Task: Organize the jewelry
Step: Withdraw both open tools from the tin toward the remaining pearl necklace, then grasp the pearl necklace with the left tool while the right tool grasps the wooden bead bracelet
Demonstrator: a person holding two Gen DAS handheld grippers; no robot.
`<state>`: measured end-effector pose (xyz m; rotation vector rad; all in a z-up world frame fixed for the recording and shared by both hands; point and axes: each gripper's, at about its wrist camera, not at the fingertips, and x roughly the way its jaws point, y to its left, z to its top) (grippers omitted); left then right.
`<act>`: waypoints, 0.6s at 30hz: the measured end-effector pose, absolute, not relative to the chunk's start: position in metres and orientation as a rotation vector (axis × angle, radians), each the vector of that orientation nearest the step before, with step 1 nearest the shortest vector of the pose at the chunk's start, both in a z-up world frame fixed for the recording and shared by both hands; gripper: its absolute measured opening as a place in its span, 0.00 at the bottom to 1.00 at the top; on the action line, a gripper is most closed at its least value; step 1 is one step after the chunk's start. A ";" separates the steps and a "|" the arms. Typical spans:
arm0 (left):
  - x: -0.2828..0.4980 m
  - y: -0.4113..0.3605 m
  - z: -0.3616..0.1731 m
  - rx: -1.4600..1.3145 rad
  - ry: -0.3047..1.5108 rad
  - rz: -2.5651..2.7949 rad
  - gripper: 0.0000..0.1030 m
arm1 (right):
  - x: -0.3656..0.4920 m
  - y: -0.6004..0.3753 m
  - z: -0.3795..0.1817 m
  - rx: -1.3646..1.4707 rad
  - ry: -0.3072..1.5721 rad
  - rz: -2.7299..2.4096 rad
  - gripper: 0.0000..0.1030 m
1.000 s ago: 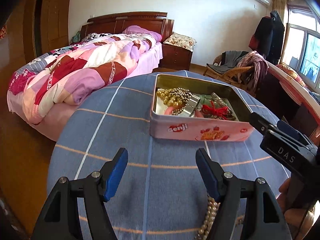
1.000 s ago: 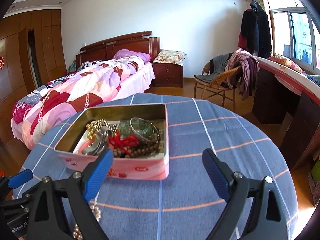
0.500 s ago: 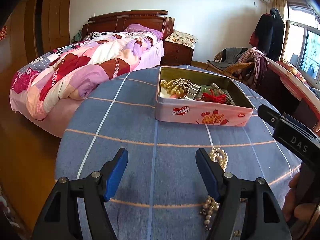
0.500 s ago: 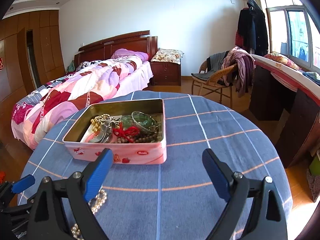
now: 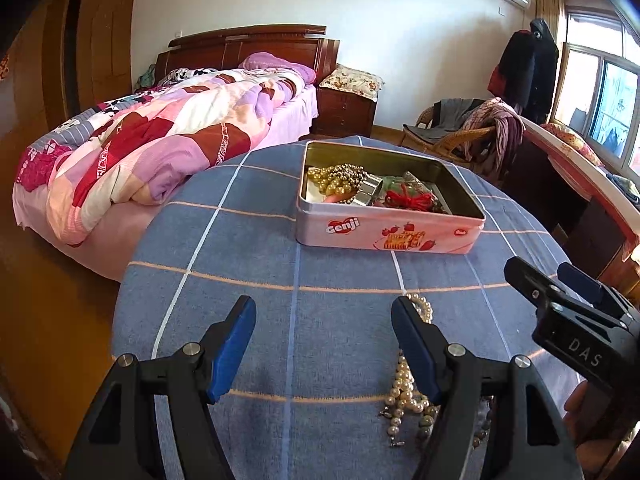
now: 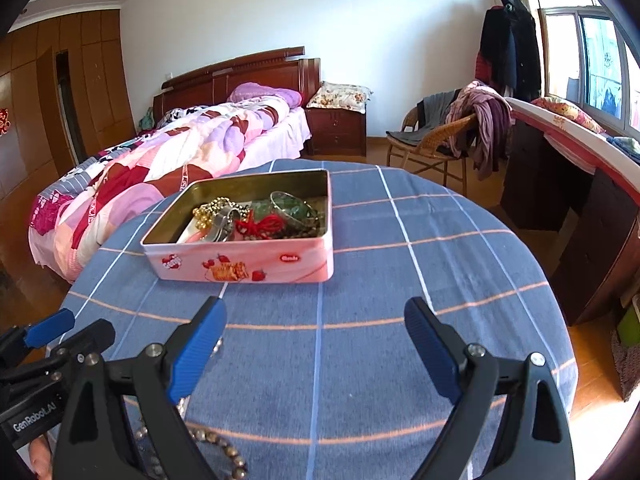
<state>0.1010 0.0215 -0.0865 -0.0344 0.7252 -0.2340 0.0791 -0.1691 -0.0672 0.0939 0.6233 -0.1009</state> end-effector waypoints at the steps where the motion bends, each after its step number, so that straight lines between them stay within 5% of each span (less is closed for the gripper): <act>1: 0.101 0.022 -0.087 -0.032 0.730 -0.238 0.68 | 0.078 -0.169 -0.067 0.094 0.626 -0.101 0.90; 18: 0.112 -0.026 -0.106 0.032 0.897 -0.441 0.68 | 0.044 -0.205 -0.077 0.148 0.667 -0.163 0.90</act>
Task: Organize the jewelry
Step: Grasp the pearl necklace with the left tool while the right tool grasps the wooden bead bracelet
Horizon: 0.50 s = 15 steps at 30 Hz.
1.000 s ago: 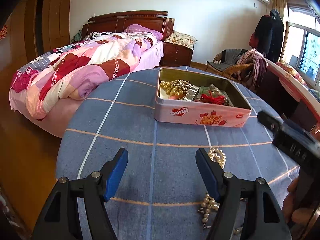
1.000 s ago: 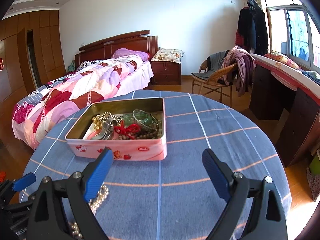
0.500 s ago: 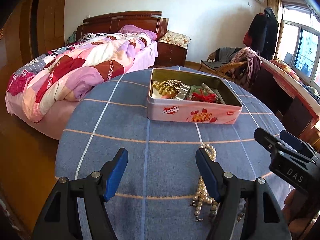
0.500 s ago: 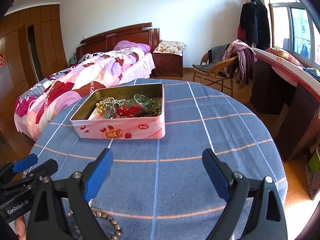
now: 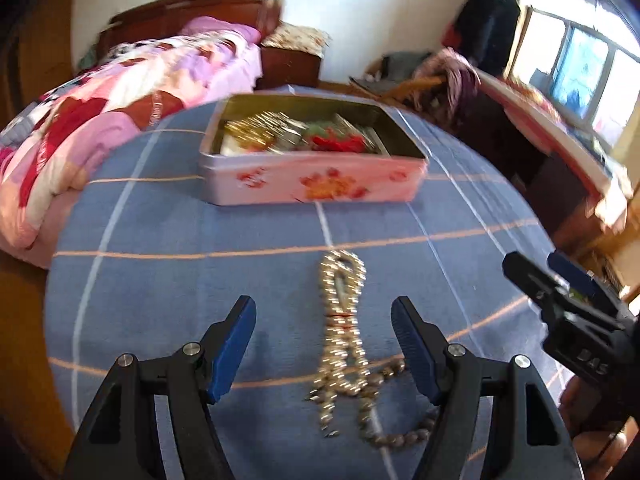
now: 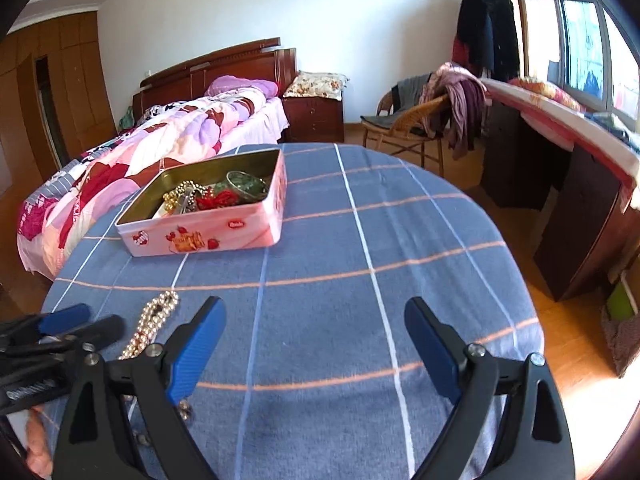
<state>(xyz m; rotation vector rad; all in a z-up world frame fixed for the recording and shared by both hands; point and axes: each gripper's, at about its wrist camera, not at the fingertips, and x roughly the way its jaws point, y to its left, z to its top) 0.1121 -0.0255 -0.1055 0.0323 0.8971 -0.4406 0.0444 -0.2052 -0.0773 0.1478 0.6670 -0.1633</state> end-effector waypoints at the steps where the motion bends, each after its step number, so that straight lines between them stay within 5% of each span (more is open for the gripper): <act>1: 0.113 -0.032 -0.110 0.062 0.909 -0.431 0.68 | 0.044 -0.206 -0.077 0.153 0.669 -0.162 0.90; 6: 0.105 -0.048 -0.121 0.193 0.877 -0.438 0.36 | 0.041 -0.207 -0.076 0.154 0.675 -0.145 0.90; 8: 0.105 -0.045 -0.121 0.181 0.871 -0.444 0.14 | 0.042 -0.206 -0.076 0.154 0.677 -0.139 0.90; 15: 0.104 -0.016 -0.108 0.043 0.839 -0.484 0.12 | 0.043 -0.193 -0.077 0.127 0.712 -0.057 0.90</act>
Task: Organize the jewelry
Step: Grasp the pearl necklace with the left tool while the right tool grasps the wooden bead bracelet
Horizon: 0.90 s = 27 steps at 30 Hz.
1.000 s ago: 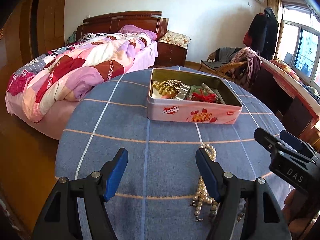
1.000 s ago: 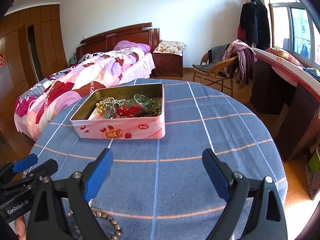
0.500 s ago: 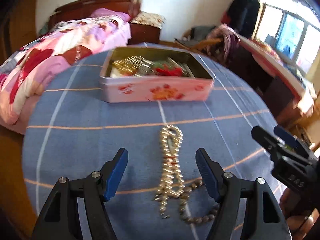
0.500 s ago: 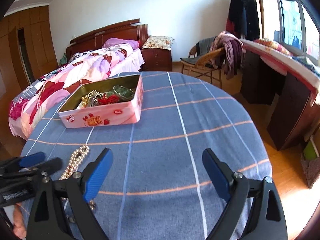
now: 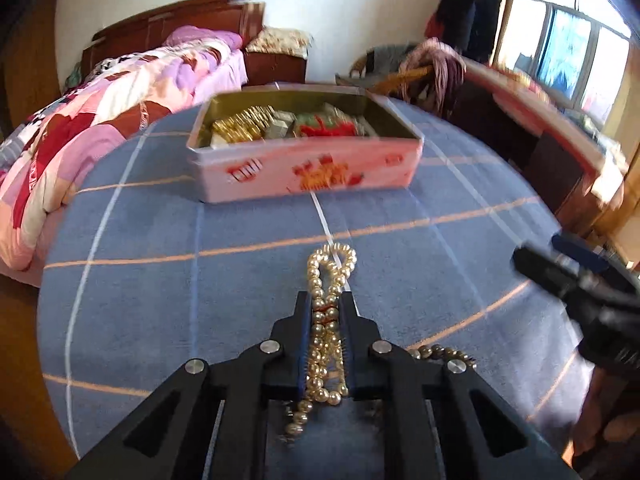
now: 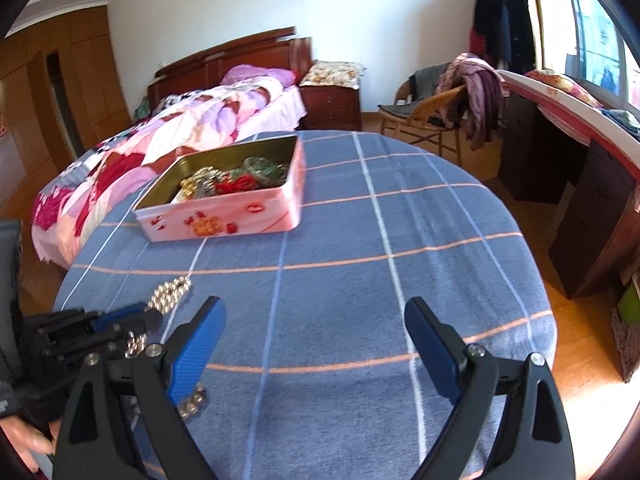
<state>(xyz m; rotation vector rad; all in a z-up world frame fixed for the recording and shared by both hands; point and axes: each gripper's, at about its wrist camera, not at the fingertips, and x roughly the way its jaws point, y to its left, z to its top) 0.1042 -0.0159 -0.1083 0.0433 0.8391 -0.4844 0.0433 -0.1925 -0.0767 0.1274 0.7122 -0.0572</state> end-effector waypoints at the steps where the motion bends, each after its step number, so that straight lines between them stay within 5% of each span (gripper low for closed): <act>1: 0.103 -0.010 -0.103 0.022 0.820 -0.481 0.12 | 0.043 -0.188 -0.077 0.121 0.724 -0.024 0.90; 4: 0.098 0.006 -0.083 0.003 0.743 -0.443 0.02 | 0.040 -0.173 -0.079 0.118 0.762 0.090 0.90; 10: 0.100 0.024 -0.067 0.012 0.696 -0.397 0.02 | 0.036 -0.124 -0.088 -0.010 0.804 0.183 0.90; 19: 0.110 0.012 -0.098 0.035 0.862 -0.437 0.04 | 0.039 -0.107 -0.107 -0.080 0.897 0.204 0.90; 21: 0.111 0.005 -0.104 0.046 0.892 -0.458 0.12 | 0.039 -0.106 -0.111 -0.088 0.921 0.203 0.90; 23: 0.113 -0.002 -0.110 0.070 0.902 -0.456 0.42 | 0.039 -0.105 -0.114 -0.098 0.934 0.193 0.90; 25: 0.113 -0.006 -0.112 0.089 0.903 -0.447 0.61 | 0.039 -0.105 -0.115 -0.107 0.942 0.190 0.90; 27: 0.113 -0.009 -0.114 0.107 0.907 -0.446 0.61 | 0.038 -0.105 -0.115 -0.123 0.939 0.183 0.90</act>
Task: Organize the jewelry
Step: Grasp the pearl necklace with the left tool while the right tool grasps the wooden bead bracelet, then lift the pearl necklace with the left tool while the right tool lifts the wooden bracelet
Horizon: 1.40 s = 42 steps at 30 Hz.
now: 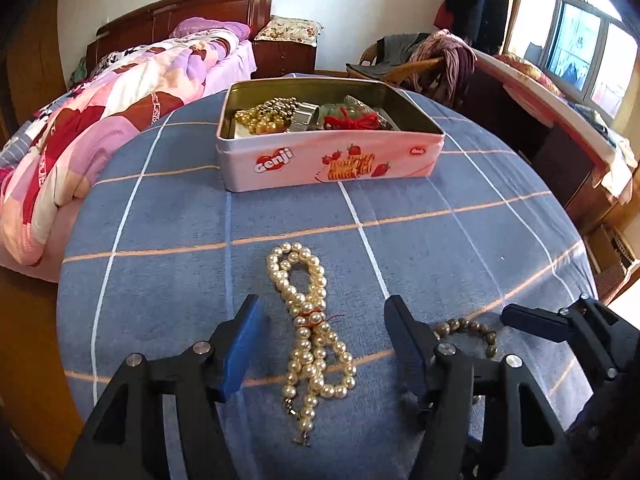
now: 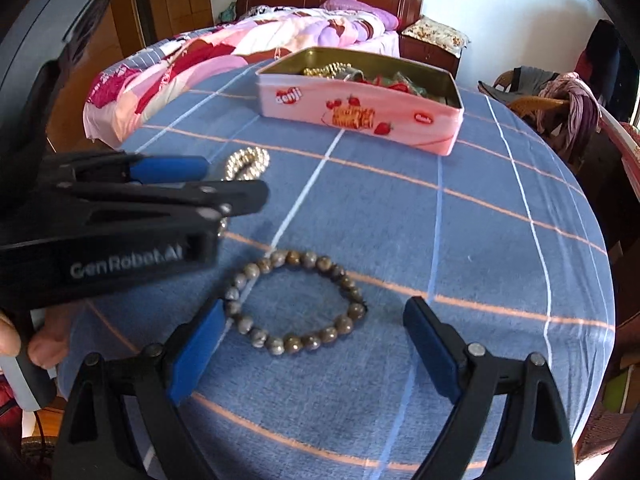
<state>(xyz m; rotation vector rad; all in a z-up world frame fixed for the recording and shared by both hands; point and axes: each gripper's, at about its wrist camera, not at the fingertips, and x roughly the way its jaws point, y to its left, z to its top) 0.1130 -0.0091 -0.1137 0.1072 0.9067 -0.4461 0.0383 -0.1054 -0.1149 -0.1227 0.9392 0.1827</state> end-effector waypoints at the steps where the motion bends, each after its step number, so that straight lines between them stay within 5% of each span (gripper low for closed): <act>1: 0.114 -0.011 -0.115 0.120 0.912 -0.437 0.61 | 0.038 -0.106 -0.115 -0.124 0.938 0.185 0.90; 3: 0.116 -0.012 -0.118 0.142 0.920 -0.414 0.61 | 0.038 -0.107 -0.114 -0.128 0.936 0.187 0.86; 9: 0.112 -0.013 -0.123 0.173 0.883 -0.387 0.61 | 0.039 -0.118 -0.108 -0.118 0.935 0.171 0.53; 13: 0.110 -0.016 -0.121 0.180 0.863 -0.409 0.21 | 0.041 -0.127 -0.107 -0.100 0.929 0.134 0.26; 16: 0.109 -0.017 -0.120 0.178 0.857 -0.427 0.12 | 0.043 -0.139 -0.106 -0.050 0.931 0.119 0.12; 42: 0.103 0.006 -0.060 -0.065 0.656 -0.506 0.12 | 0.054 -0.199 -0.032 0.251 0.653 0.104 0.12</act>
